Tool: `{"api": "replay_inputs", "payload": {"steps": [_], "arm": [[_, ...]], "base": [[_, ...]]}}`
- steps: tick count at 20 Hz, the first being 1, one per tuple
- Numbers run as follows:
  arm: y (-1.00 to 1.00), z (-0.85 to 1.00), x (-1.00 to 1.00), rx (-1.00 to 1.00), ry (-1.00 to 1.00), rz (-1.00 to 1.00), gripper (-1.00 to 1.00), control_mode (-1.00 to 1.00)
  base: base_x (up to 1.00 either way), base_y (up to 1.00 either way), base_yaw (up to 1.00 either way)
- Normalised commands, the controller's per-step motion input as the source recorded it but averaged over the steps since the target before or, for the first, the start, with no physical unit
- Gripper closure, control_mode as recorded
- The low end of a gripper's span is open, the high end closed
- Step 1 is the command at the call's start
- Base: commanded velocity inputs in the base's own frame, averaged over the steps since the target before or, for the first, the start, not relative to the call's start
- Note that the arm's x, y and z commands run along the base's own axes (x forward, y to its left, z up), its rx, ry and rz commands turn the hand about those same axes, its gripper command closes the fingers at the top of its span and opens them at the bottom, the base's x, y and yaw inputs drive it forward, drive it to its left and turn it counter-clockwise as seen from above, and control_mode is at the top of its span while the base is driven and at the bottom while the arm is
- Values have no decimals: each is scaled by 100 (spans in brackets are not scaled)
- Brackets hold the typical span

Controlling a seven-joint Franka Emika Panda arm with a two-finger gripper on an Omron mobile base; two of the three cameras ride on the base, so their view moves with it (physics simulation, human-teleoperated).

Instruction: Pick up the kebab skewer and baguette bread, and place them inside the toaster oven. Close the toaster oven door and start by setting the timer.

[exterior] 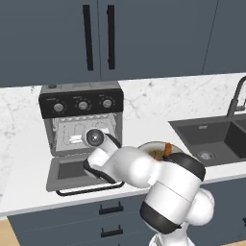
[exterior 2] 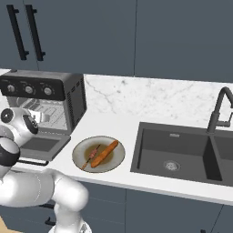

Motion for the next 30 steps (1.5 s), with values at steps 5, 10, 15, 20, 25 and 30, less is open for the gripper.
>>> {"api": "replay_inputs", "payload": {"steps": [5,10,15,20,25,30], "arm": [[2,-70,-61,0,11,0,-100,-100],[1,-67,-63,0,10,0,-100,-100],[1,-68,-64,0,10,0,-100,-100],[2,-68,-66,0,11,0,-100,-100],[0,-68,-65,0,11,0,-100,-100],[0,-17,-21,0,3,0,-100,-100]], "base": [[0,0,0],[0,0,0],[0,0,0],[0,0,0],[0,0,0],[0,0,0]]}}
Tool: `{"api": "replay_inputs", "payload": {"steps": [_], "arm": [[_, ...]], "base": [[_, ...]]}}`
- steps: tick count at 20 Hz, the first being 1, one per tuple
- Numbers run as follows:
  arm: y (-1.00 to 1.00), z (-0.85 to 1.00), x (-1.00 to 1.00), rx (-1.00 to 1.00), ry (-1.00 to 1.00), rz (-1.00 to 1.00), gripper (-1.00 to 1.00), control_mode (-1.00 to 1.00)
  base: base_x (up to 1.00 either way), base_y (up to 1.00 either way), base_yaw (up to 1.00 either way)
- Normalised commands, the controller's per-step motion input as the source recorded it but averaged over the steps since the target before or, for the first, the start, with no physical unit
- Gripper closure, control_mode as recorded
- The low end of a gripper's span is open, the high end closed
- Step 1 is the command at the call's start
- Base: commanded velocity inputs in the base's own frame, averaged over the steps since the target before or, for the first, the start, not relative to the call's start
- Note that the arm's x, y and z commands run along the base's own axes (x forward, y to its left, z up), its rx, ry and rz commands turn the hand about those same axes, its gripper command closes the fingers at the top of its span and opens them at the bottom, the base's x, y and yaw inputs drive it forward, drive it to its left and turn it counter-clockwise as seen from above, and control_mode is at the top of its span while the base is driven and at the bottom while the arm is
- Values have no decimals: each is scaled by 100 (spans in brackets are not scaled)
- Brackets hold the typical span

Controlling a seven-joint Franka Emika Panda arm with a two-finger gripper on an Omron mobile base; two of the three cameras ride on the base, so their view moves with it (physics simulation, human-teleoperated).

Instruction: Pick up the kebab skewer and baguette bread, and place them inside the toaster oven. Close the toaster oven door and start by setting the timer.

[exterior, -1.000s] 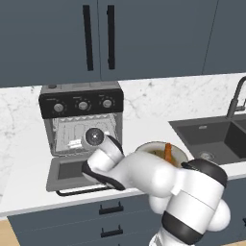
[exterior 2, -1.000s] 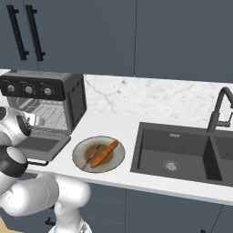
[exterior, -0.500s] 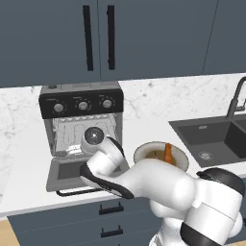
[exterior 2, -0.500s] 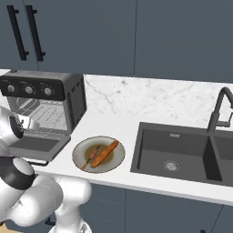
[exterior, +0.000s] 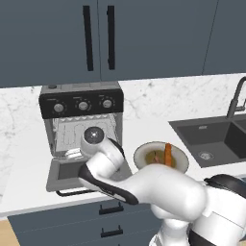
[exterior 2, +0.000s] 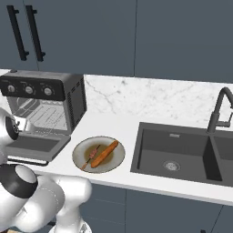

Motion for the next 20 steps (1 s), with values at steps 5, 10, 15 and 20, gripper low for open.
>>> {"api": "replay_inputs", "payload": {"steps": [5,10,15,20], "arm": [[-47,29,-9,1,0,-4,-100,-100],[-93,39,-59,5,7,-12,-100,-100],[-99,18,-66,8,14,-15,-100,-100],[-100,18,-36,3,15,-13,-100,-100]], "base": [[0,0,0],[0,0,0],[0,0,0],[0,0,0]]}}
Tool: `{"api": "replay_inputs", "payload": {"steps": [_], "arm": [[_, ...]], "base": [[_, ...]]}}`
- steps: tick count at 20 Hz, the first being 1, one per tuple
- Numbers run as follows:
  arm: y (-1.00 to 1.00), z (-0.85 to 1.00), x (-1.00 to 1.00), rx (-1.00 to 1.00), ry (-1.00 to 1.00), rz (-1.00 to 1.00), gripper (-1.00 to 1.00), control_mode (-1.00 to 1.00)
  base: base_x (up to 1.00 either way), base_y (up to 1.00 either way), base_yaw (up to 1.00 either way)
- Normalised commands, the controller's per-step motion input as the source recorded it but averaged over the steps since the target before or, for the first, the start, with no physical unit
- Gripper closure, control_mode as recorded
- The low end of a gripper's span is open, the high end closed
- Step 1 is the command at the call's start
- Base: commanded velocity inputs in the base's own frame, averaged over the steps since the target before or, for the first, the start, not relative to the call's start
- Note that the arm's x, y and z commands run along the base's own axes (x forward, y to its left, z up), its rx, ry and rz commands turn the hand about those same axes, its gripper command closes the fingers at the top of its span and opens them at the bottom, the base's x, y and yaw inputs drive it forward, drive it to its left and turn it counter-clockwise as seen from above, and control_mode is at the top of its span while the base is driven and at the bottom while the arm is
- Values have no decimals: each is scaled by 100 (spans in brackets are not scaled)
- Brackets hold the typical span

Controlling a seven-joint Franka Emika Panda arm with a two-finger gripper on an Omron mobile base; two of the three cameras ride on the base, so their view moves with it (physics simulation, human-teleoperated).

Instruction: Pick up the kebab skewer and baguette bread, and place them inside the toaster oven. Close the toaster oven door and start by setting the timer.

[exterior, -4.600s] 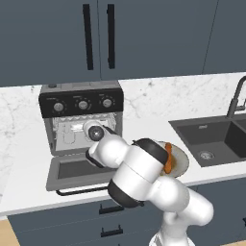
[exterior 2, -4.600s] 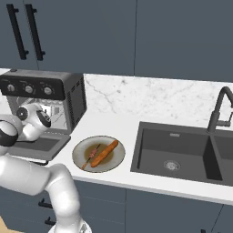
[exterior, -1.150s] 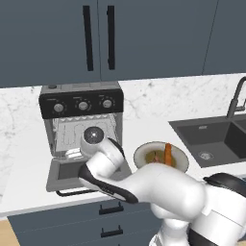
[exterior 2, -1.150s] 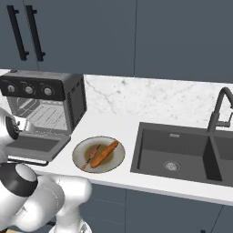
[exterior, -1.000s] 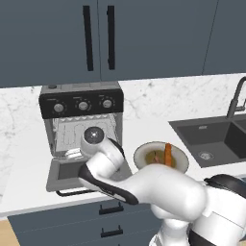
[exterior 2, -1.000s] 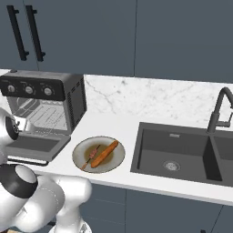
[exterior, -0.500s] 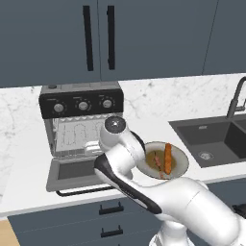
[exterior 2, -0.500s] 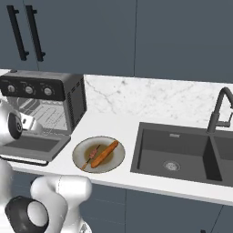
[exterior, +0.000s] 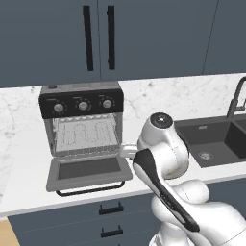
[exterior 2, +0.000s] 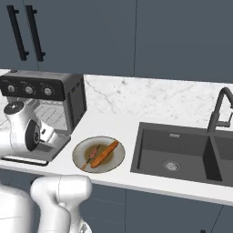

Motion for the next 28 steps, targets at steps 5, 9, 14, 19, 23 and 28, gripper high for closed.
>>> {"api": "replay_inputs", "payload": {"steps": [5,9,14,19,23,28], "arm": [[-93,17,-6,0,13,-9,-100,-100],[-78,8,0,0,10,-4,-100,-100],[-66,0,6,0,9,0,-100,-100],[-35,0,51,0,3,0,-100,-100],[-41,-6,64,0,1,0,-100,-100],[-37,-29,50,0,3,1,-100,-100]], "base": [[0,0,0],[0,0,0],[0,0,0],[0,0,0],[0,0,0],[0,0,0]]}}
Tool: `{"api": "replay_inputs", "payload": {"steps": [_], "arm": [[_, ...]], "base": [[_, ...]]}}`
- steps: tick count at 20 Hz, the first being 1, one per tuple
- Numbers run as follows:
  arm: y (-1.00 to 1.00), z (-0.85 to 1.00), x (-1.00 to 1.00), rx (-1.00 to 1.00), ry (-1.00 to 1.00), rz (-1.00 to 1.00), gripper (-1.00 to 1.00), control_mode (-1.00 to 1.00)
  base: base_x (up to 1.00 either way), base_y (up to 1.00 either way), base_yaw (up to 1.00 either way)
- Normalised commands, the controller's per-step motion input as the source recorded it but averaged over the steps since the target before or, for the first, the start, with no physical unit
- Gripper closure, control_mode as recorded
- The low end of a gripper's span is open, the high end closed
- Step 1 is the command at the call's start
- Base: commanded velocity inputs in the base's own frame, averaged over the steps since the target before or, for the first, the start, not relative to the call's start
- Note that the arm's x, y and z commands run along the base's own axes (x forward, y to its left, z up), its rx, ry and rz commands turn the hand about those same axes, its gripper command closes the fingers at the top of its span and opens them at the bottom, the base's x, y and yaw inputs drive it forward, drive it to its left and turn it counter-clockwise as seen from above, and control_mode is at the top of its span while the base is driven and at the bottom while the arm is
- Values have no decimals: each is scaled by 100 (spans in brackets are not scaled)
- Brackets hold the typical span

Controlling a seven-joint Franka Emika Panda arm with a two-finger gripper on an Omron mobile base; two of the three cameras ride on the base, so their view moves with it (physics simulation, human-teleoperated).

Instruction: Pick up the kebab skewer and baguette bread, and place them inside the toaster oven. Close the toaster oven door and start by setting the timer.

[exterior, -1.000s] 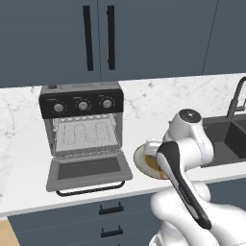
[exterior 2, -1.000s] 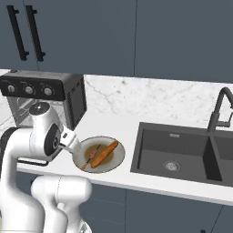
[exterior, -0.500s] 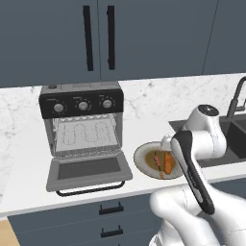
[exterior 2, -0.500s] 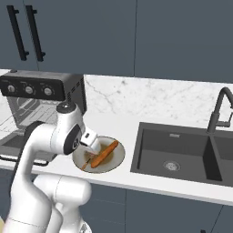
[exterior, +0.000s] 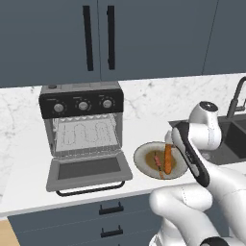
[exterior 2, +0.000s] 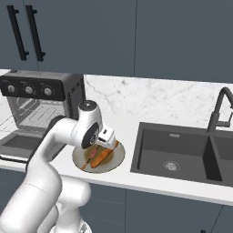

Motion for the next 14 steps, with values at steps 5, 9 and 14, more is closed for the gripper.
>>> {"api": "replay_inputs", "payload": {"steps": [5,9,14], "arm": [[-2,-50,56,0,1,0,-100,-100],[1,-47,62,0,4,-3,-100,-100],[0,-48,43,0,2,0,-100,-100]], "base": [[0,0,0],[0,0,0],[0,0,0]]}}
